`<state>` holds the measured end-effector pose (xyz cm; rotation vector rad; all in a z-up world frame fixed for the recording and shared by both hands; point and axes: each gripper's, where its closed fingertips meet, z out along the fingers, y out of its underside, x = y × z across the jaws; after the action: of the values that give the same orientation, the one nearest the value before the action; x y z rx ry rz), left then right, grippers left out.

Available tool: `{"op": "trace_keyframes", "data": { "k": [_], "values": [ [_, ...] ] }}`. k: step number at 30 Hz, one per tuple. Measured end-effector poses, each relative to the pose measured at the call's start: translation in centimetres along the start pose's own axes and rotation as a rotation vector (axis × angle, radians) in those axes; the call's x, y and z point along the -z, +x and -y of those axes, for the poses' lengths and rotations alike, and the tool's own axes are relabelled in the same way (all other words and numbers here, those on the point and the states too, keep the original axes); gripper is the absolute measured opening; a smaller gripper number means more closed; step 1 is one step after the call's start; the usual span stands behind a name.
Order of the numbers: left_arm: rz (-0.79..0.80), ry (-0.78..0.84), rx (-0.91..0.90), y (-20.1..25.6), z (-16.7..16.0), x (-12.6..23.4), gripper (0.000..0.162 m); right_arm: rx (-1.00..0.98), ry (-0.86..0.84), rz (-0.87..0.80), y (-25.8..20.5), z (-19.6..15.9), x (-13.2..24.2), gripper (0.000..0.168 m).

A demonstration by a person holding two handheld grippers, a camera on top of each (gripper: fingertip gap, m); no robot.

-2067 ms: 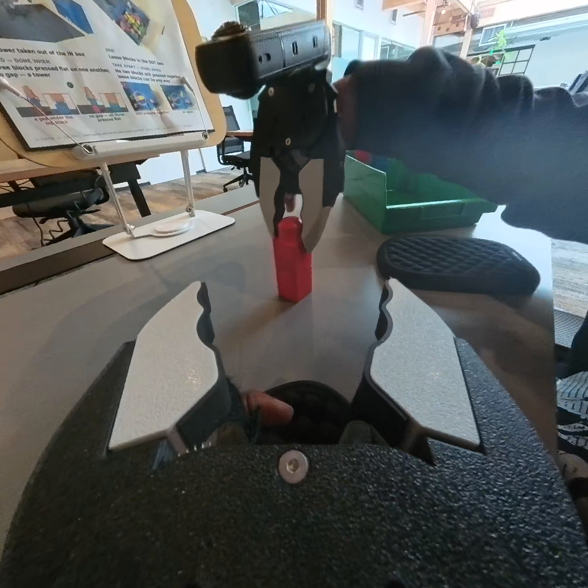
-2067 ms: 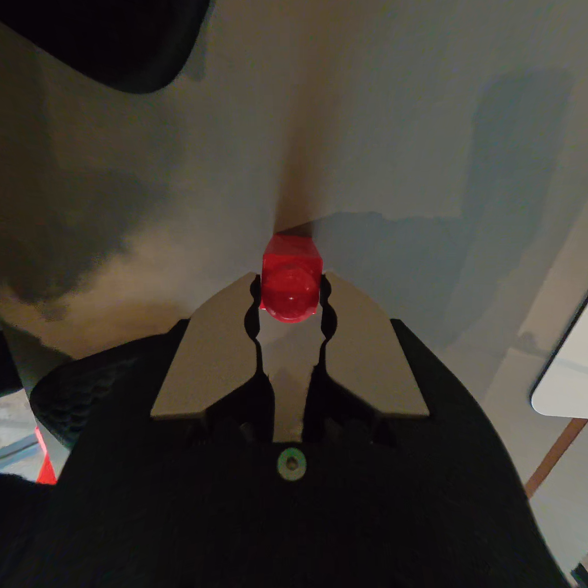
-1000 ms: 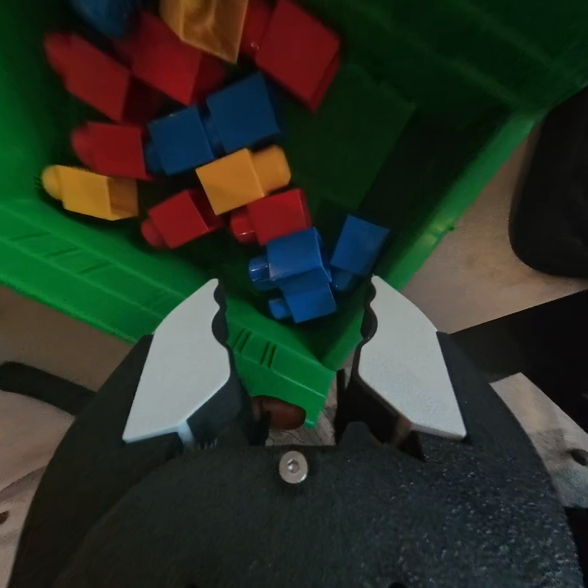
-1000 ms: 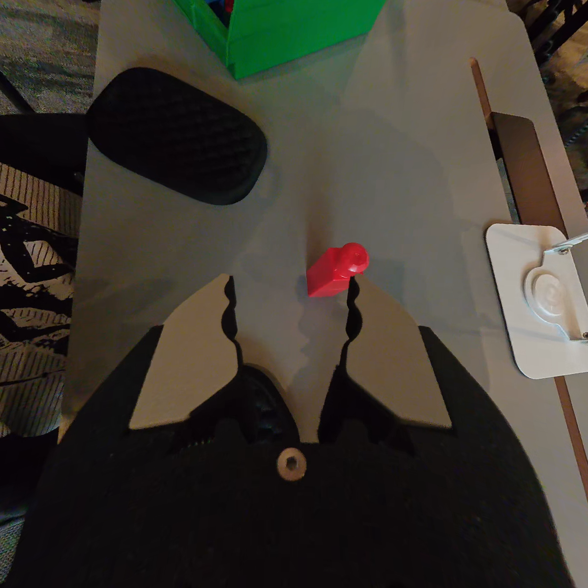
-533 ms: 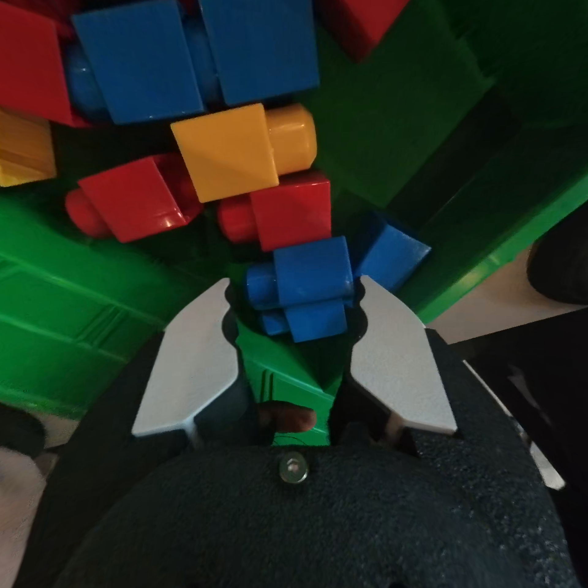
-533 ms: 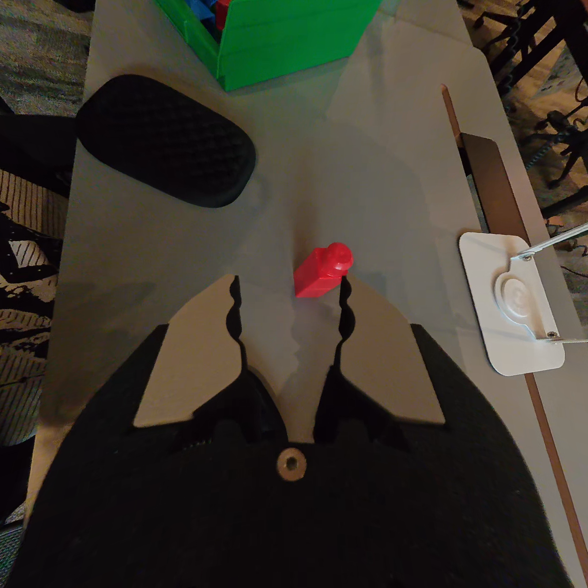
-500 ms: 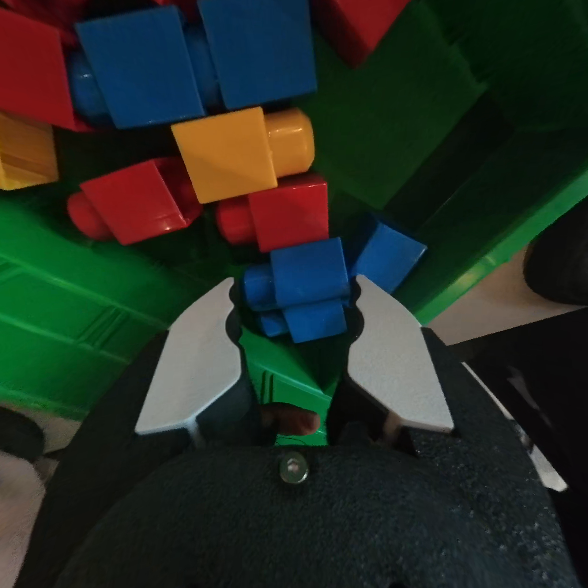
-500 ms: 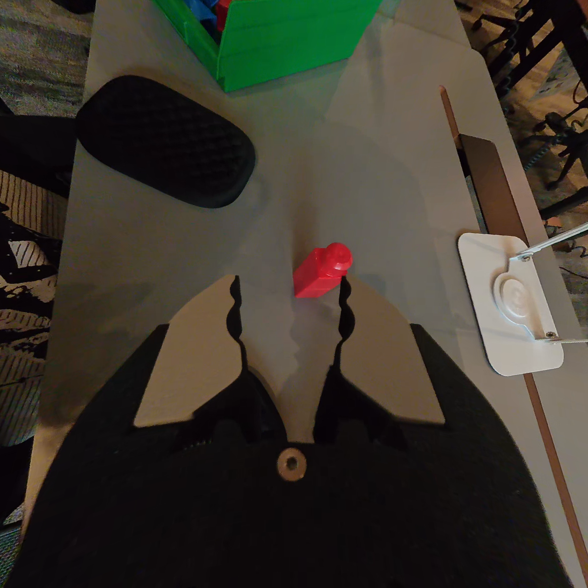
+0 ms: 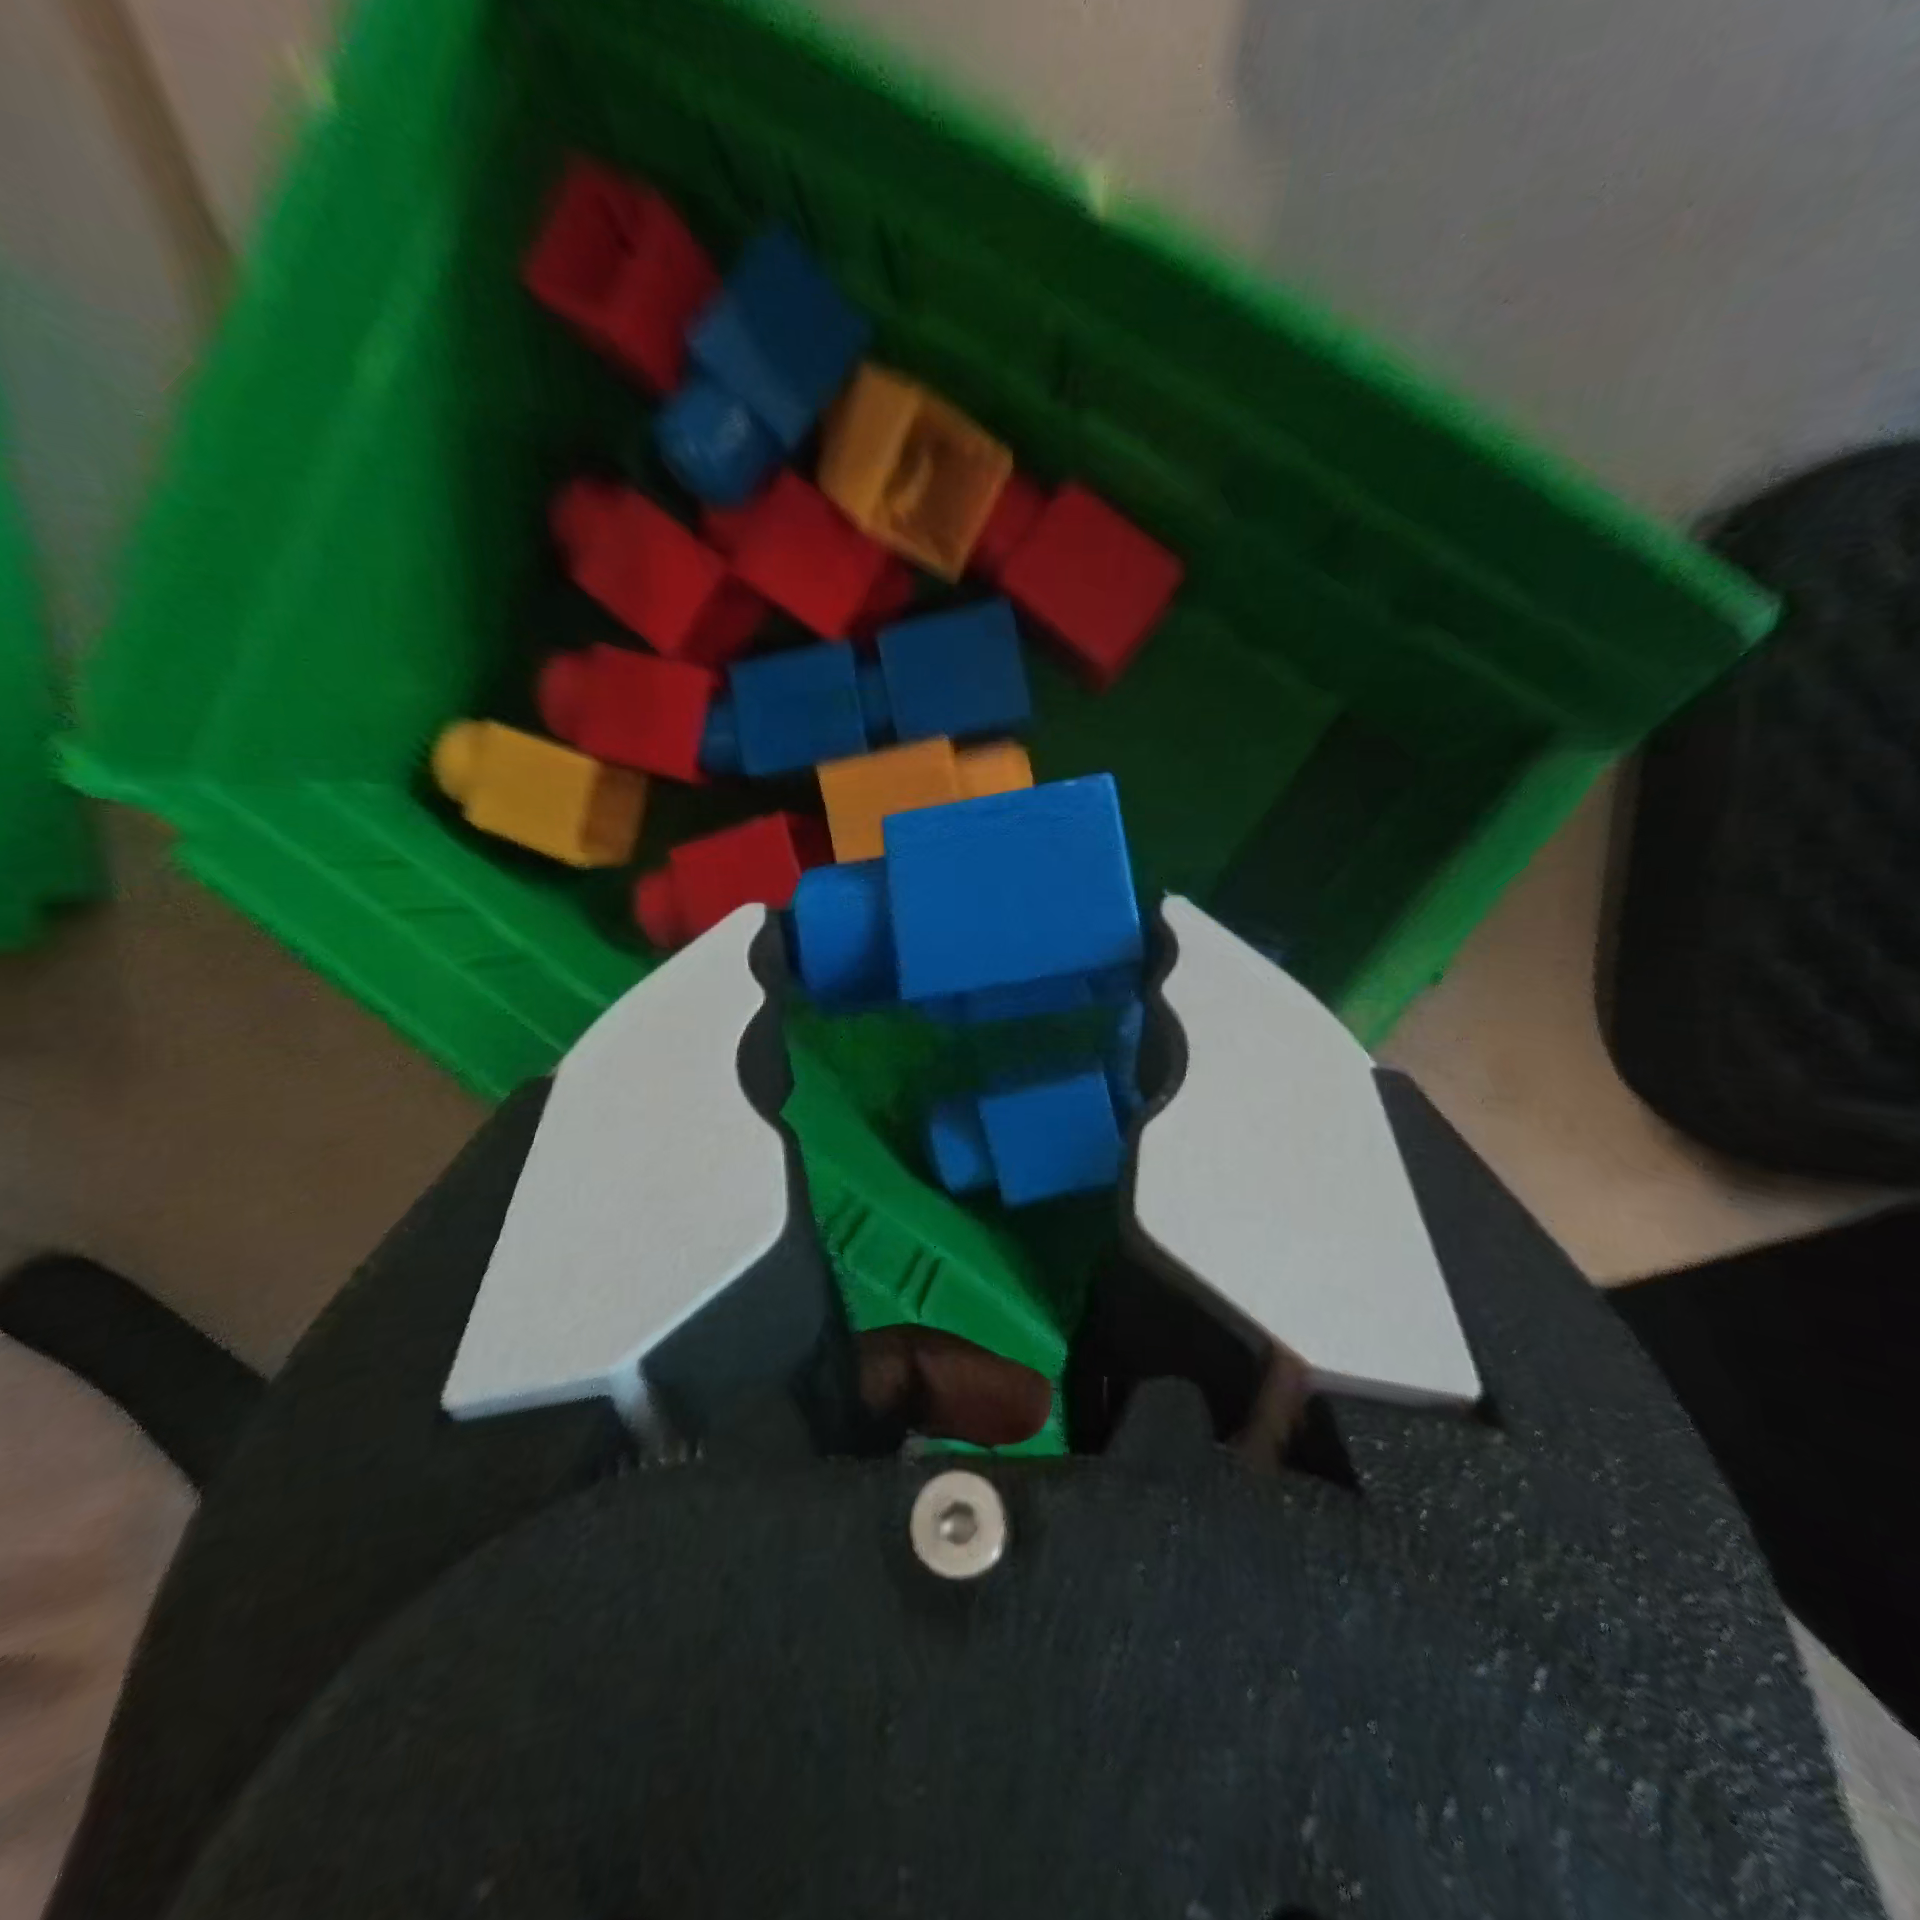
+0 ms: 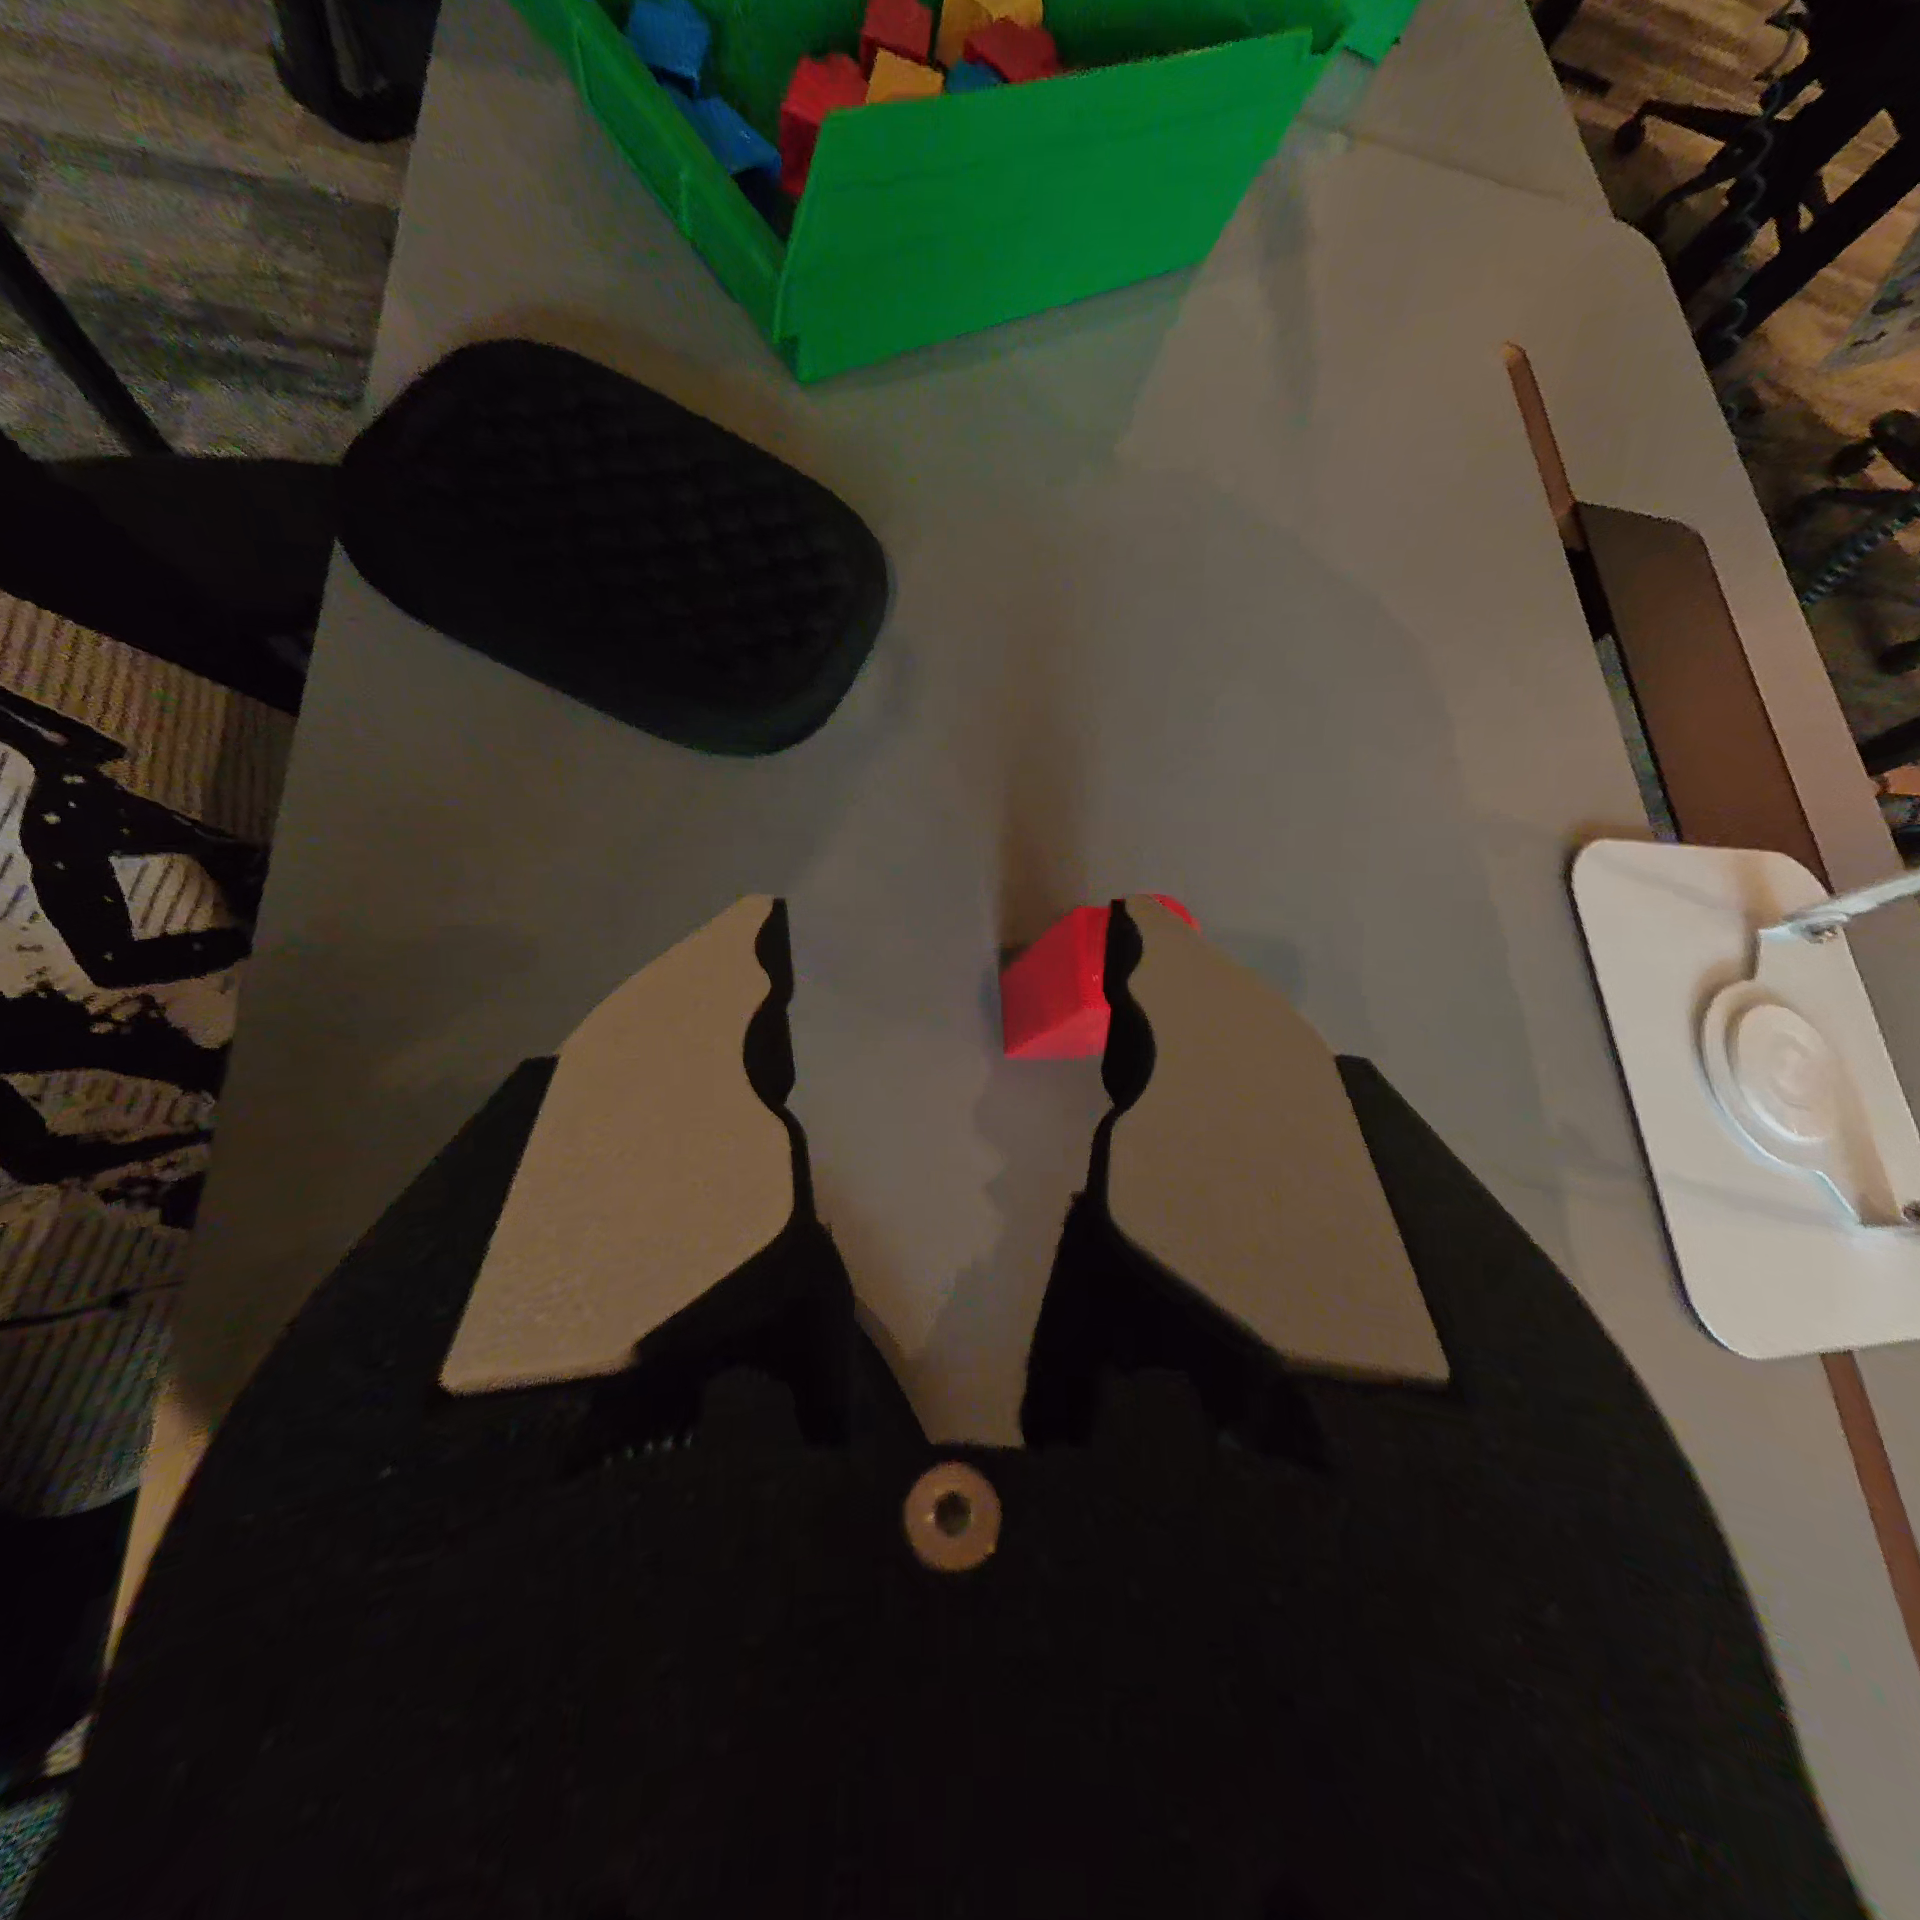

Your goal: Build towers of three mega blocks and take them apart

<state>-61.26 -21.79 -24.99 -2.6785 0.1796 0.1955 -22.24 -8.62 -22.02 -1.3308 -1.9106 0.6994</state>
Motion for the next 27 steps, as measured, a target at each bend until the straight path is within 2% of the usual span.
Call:
{"op": "trace_keyframes", "data": {
  "k": [7,11,15,22,27],
  "values": [
    [0.181,0.548,-0.206,4.8,8.8,4.4,0.064,-0.085,0.142,0.096,-0.4,3.3,-1.5,0.056],
    [0.222,0.743,-0.330,9.4,11.8,5.1,0.065,-0.140,0.235,0.148,-0.2,5.8,-2.0,0.054],
    [0.273,0.843,-0.473,13.8,13.7,4.7,0.064,-0.165,0.276,0.190,0.0,7.7,-3.0,0.054],
    [0.327,0.914,-0.713,20.1,15.4,3.4,0.064,-0.293,0.301,0.213,1.9,9.7,-6.7,0.055],
    [0.330,0.939,-0.801,22.7,16.0,3.2,0.064,-0.434,0.333,0.379,1.8,10.4,-8.4,0.055]
  ]
}}
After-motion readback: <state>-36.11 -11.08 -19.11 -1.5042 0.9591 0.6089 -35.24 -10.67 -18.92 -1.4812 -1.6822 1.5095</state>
